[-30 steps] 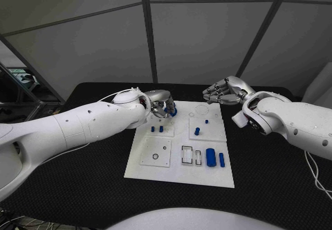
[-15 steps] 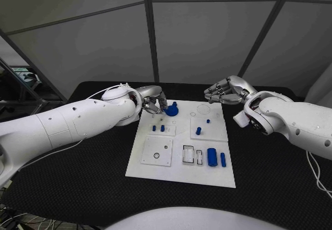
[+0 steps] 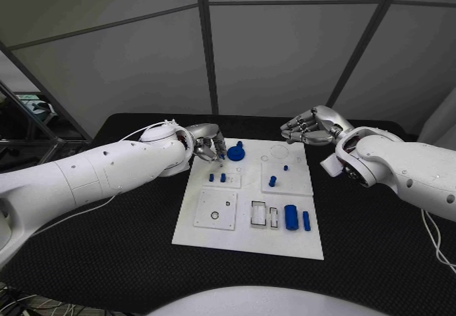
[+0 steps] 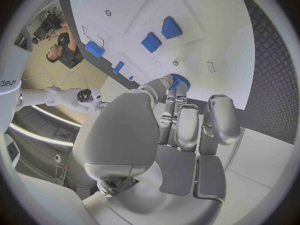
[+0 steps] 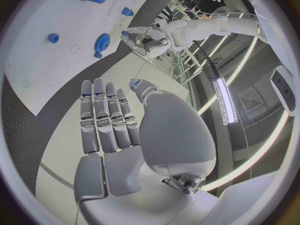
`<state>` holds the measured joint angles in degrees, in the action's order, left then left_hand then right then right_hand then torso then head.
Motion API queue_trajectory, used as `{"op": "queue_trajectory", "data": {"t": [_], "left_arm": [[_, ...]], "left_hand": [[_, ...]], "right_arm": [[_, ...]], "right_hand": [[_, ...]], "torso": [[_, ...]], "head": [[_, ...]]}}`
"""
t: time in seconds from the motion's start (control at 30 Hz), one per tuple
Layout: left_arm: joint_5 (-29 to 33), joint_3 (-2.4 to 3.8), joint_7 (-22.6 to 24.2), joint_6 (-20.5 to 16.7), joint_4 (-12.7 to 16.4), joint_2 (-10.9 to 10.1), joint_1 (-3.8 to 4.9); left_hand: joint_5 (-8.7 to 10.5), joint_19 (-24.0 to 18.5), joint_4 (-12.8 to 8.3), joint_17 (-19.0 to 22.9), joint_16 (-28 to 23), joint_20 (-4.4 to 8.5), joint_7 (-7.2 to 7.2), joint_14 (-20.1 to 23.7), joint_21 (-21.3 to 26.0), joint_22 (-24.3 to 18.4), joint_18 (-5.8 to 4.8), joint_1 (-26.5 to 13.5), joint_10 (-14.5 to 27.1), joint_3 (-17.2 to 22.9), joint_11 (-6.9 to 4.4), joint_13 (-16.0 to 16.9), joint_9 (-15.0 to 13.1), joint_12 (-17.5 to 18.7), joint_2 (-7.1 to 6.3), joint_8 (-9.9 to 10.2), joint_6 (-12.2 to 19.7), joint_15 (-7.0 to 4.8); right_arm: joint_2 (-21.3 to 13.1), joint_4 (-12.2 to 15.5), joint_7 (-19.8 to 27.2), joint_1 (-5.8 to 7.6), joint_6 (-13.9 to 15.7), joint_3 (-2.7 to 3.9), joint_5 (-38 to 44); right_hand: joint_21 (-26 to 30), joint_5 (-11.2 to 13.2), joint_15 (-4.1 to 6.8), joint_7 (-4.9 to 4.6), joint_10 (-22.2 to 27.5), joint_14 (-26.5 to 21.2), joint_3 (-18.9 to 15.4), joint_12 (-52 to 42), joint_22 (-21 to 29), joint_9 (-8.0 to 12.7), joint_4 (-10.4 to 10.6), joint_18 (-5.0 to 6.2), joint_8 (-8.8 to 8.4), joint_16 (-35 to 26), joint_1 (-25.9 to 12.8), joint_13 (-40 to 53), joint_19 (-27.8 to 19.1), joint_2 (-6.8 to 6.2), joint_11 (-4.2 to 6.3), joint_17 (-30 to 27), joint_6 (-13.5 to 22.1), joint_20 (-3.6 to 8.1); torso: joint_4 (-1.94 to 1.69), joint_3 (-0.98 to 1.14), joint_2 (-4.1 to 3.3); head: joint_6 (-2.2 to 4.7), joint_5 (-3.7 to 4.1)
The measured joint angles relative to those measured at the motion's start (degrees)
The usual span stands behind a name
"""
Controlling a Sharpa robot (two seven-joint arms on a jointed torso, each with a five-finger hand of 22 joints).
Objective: Assemble the parts on the task board
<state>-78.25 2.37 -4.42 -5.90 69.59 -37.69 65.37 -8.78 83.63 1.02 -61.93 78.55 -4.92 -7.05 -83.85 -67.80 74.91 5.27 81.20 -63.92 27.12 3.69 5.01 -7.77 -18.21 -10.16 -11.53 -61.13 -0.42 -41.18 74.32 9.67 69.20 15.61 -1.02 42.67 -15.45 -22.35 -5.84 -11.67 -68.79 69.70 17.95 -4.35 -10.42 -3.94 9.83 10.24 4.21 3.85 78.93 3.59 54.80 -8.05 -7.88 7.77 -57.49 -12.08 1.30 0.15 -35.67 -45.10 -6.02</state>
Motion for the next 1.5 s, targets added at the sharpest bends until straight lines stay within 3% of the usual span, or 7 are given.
{"op": "queue_trajectory", "data": {"t": [0.43, 1.27, 1.4, 1.5], "left_arm": [[0.1, -0.88, -0.2, 2.0, -0.9, 0.5, -0.22], [0.3, -1.04, -0.6, 4.0, -1.3, 1.1, -0.22], [0.3, -1.09, -0.6, 4.2, -1.5, 1.3, -0.22], [0.3, -1.19, -0.7, 4.3, -1.8, 1.4, -0.33]], "left_hand": [[0.00, 0.0, 0.0, 0.4, 0.0, 0.00, 0.00, 0.0, 0.0, 0.0, 0.00, -0.3, -0.4, 0.0, -0.01, -0.1, 0.0, 0.3, -0.30, 0.2, 0.0, 0.00], [0.00, 0.0, 0.0, 0.7, 0.0, 0.00, -0.21, 0.0, 0.0, 0.0, 0.00, -0.3, -0.4, 0.0, -0.01, -0.1, 0.1, 0.5, -0.30, 0.2, -0.2, 0.00], [-0.01, 0.0, 0.0, 0.7, 0.0, 0.00, -0.23, 0.0, 0.0, 0.0, 0.00, -0.7, -0.4, 0.0, 0.00, -0.2, 0.3, 1.0, -0.71, 0.9, -0.2, 0.00], [-0.01, 0.0, 0.0, 0.9, 0.0, 0.00, -0.53, 0.0, 0.0, 0.0, 0.00, -1.1, -0.3, 0.0, 0.15, -0.4, 0.9, 2.1, -1.14, 2.5, 1.8, 0.00]], "right_arm": [[0.0, 0.0, 0.0, 0.00, 0.0, 0.00, 0.0], [0.0, 0.0, 0.0, 0.00, 0.0, 0.00, 0.0], [0.0, 0.0, 0.0, 0.00, 0.0, 0.00, 0.0], [0.0, 0.0, 0.0, 0.00, 0.0, 0.00, 0.0]], "right_hand": [[0.0, 0.0, 0.00, 0.00, 0.0, 0.0, 0.0, 0.0, 0.0, 0.0, 0.0, 0.00, 0.00, 0.0, 0.0, 0.0, 0.0, 0.00, 0.00, 0.0, 0.0, 0.00], [0.0, 0.0, 0.00, 0.00, 0.0, 0.0, 0.0, 0.0, 0.0, 0.0, 0.0, 0.00, 0.00, 0.0, 0.0, 0.0, 0.0, 0.00, 0.00, 0.0, 0.0, 0.00], [0.0, 0.0, 0.00, 0.00, 0.0, 0.0, 0.0, 0.0, 0.0, 0.0, 0.0, 0.00, 0.00, 0.0, 0.0, 0.0, 0.0, 0.00, 0.00, 0.0, 0.0, 0.00], [0.0, 0.0, 0.00, 0.00, 0.0, 0.0, 0.0, 0.0, 0.0, 0.0, 0.0, 0.00, 0.00, 0.0, 0.0, 0.0, 0.0, 0.00, 0.00, 0.0, 0.0, 0.00]], "torso": [[-0.03, 0.03, -0.01], [-0.07, 0.02, -0.04], [-0.04, 0.02, -0.04], [-0.04, 0.02, -0.04]], "head": [[-0.01, 0.09], [-0.14, 0.10], [-0.16, 0.18], [-0.20, 0.24]]}}
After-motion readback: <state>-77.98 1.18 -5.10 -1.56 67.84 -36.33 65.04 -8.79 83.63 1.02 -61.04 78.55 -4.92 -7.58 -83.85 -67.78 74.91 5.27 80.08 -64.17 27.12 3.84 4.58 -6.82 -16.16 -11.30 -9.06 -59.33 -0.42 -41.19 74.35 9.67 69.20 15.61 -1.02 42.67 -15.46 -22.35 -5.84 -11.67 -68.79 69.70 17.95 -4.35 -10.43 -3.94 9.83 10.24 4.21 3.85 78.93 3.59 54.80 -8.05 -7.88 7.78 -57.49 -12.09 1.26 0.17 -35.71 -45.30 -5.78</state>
